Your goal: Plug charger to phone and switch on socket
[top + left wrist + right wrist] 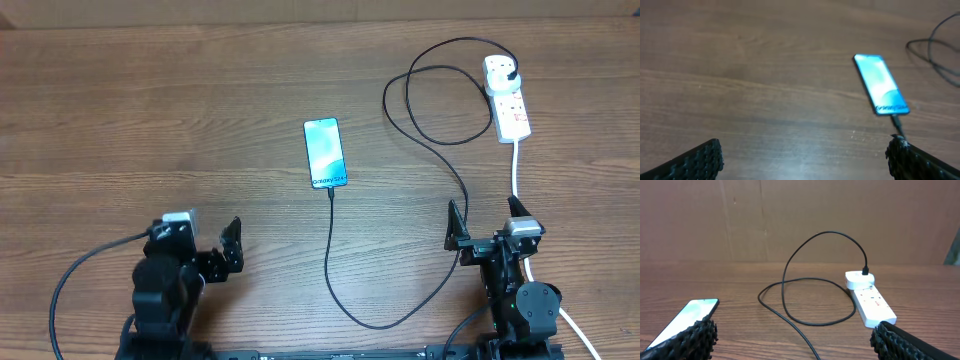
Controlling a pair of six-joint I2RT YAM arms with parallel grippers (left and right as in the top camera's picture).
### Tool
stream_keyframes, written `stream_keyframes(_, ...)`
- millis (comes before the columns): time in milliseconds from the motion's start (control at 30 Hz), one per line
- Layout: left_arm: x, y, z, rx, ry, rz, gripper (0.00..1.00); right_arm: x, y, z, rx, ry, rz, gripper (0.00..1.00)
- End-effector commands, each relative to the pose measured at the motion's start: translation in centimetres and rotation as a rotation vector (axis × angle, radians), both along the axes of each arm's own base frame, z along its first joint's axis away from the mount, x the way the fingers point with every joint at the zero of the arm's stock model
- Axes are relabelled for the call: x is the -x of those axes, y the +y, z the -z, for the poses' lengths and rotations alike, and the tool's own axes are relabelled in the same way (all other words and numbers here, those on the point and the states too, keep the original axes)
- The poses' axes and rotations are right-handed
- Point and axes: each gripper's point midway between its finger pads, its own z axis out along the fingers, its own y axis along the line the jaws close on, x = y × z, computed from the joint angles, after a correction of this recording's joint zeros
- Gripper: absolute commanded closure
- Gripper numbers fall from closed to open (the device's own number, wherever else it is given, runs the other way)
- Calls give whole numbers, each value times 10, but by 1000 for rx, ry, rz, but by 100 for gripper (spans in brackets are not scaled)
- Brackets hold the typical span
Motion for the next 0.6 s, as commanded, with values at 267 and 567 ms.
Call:
stream_keyframes(267, 5, -3, 3, 0, -123, 28, 0, 0, -2, 1, 4, -7, 8, 0)
stream_keyframes(567, -2, -4, 6, 6, -234, 28, 0, 0, -2, 1, 4, -7, 8, 0)
